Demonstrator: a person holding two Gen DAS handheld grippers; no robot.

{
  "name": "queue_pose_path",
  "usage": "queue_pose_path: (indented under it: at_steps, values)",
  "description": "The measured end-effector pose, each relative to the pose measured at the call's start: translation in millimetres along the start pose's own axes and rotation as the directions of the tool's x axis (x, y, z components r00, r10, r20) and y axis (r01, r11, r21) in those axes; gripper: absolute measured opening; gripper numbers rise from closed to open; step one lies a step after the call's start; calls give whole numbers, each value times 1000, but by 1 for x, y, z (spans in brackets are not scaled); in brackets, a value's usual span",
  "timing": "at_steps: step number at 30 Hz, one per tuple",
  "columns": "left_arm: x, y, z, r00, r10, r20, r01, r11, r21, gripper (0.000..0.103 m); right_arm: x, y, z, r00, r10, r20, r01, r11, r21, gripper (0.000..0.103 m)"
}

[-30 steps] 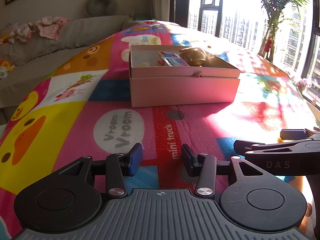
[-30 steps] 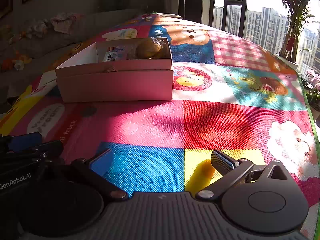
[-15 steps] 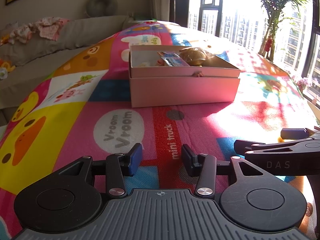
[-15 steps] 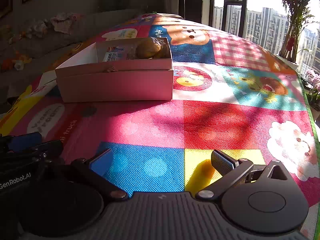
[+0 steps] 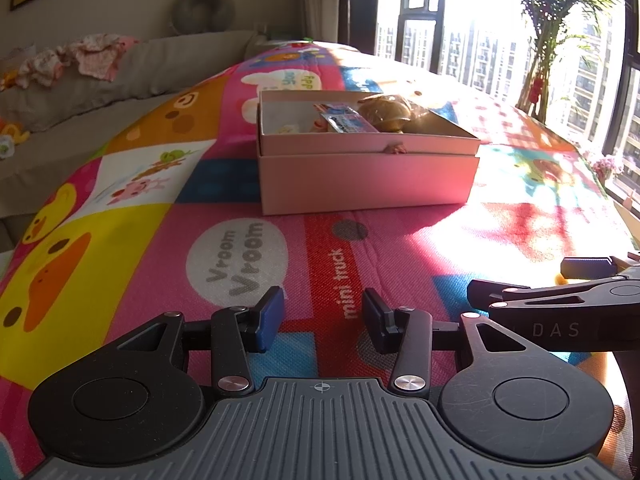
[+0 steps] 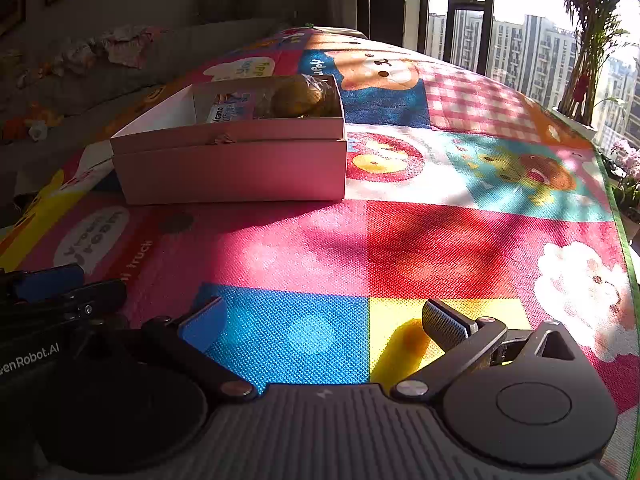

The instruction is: Organize objects

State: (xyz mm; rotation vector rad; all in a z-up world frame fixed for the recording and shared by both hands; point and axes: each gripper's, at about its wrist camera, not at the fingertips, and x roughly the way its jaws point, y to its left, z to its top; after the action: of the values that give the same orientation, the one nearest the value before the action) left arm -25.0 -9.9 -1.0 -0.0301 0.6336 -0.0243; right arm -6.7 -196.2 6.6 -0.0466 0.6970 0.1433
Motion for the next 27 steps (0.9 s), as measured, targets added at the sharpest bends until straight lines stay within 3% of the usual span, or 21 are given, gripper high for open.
queue_pose_path:
  at_steps: [27]
  values:
    - [1, 1, 0, 1000, 4, 1, -4, 1000, 2, 49, 0, 0, 0, 1000, -1, 1, 1, 1000, 0, 103]
